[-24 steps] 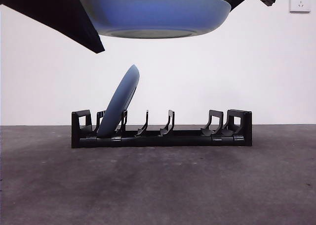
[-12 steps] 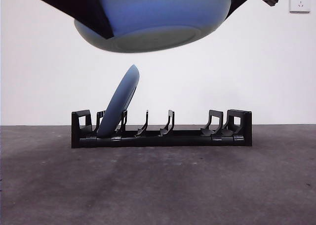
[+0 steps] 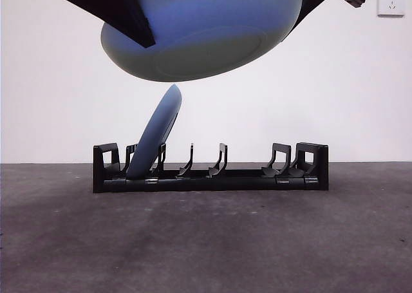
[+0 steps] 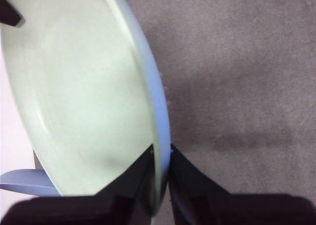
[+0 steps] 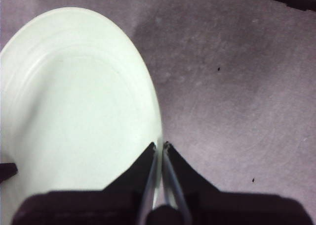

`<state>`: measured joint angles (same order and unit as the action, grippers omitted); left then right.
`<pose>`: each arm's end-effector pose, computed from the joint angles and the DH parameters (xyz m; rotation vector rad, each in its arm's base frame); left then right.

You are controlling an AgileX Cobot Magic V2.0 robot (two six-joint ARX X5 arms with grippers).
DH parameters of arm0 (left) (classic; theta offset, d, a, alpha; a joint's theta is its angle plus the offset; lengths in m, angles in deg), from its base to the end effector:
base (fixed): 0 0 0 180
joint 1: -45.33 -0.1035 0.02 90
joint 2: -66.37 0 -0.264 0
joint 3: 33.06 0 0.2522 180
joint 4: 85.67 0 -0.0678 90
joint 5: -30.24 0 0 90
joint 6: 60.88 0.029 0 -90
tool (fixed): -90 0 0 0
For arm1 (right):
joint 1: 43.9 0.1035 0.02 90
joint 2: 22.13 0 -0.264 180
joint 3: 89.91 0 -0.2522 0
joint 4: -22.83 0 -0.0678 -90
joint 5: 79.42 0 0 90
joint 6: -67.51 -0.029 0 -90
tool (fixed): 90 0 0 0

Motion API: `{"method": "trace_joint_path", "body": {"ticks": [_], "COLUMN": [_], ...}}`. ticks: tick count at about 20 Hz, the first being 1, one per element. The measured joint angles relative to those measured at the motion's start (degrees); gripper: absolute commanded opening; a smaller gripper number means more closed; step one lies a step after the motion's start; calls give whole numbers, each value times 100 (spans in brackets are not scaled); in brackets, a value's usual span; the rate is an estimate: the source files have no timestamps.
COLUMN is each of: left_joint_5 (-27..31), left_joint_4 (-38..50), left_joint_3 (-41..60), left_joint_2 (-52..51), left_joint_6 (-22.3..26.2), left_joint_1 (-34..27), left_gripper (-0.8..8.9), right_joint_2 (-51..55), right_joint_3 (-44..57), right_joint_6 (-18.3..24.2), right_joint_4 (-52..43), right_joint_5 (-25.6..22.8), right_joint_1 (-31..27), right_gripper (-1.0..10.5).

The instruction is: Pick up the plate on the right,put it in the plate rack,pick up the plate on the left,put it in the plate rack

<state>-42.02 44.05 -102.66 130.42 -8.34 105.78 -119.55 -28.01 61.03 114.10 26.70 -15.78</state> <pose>0.1178 -0.1899 0.2981 1.3462 0.2613 -0.9767 0.2801 0.1588 0.3641 -0.0383 1.2877 0.5977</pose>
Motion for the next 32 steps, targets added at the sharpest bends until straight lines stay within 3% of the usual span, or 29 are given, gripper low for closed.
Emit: {"method": "trace_joint_path", "body": {"ticks": [4,9,15,17,20,24,28,32], "left_joint_5": [-146,-492,-758,-809,-1364,-2052,-2061,-1602], "left_joint_4": [28,-114,-109,-24,675,2568,4245,4857], "left_joint_3": [0,2,2,2,2,2,2,-4], "left_joint_2": [0,2,4,7,7,133,632,1150], "left_joint_6": [-37,-337,-710,-953,-1692,-3191,-4487,-4933], "left_joint_1": [0,0,-4,-39,-302,-785,-1145,-1325], "left_gripper": [-9,-9,-9,-9,-8,-8,-8,-8], "right_joint_2": [0,0,59,271,927,1840,2330,2472], "right_joint_3": [0,-9,-315,-693,-1464,-2079,-2090,-2074], "right_joint_6": [2,94,160,179,179,179,179,179], "right_joint_4": [2,7,4,2,-214,-282,-13,7], "right_joint_5": [-170,-533,-938,-1379,-2037,-2063,-1766,-1576], "right_joint_1": [7,31,-96,-151,-157,-157,-157,-157], "right_gripper": [19,291,316,316,315,314,315,314]}}
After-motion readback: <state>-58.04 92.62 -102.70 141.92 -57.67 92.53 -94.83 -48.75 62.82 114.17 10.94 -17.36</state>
